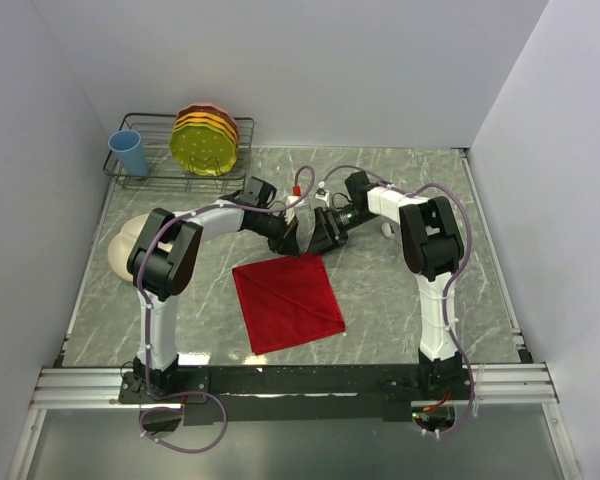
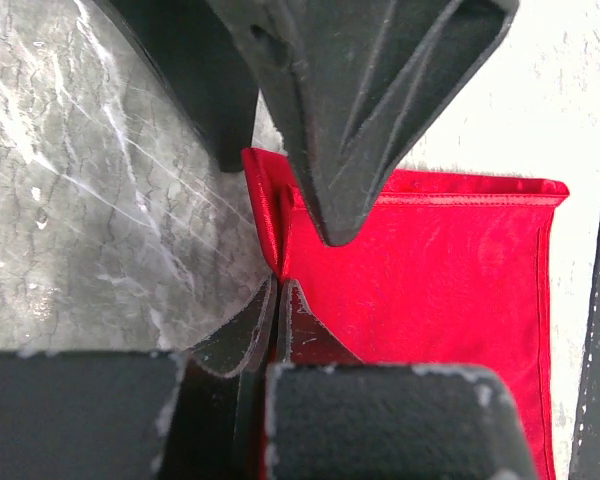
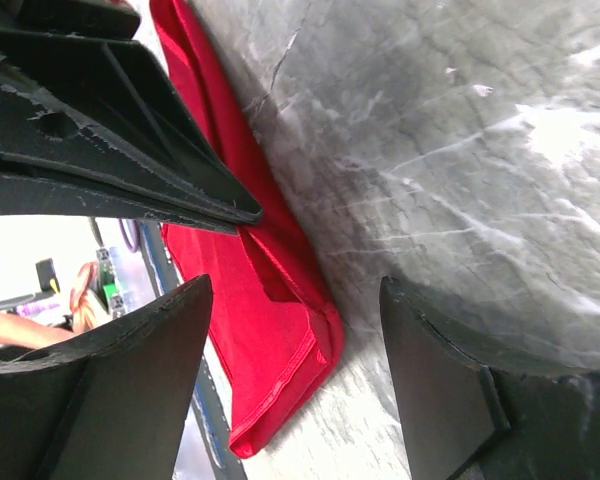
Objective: Fold the napkin into a case and place the utensils inside
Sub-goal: Pick up the upper triangle-folded napkin from the center of the board.
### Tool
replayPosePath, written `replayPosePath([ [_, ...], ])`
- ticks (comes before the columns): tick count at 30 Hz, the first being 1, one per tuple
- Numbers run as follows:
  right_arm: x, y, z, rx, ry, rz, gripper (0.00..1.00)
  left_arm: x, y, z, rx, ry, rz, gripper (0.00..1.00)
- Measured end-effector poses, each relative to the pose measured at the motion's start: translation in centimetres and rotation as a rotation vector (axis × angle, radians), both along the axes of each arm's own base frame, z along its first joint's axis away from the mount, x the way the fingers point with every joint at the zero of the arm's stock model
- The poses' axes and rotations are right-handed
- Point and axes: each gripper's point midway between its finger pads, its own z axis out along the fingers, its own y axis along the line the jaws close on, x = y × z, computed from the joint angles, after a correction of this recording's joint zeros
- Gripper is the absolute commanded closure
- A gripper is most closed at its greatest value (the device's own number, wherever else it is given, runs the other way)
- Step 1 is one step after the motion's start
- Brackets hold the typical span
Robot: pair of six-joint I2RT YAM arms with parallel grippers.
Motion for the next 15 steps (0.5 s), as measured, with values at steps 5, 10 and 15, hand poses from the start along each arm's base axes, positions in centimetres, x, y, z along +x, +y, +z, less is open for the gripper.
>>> replayPosePath([
  [5,-0.27,0.29,-0.04,0.006,-0.015,0.021,0.49,-0.09,-0.02,0.04,-0.004,-0.001,-0.006,0.98],
  [10,-0.37,0.33,-0.16,0.006,-0.023,0.028,0.61,-0.11,-0.04,0.07,-0.006,0.0,-0.008,0.97],
  [15,-0.56,0.29,-0.46,0.001,-0.032,0.038,0.86,-0.13,-0.05,0.08,-0.007,0.002,-0.007,0.87],
])
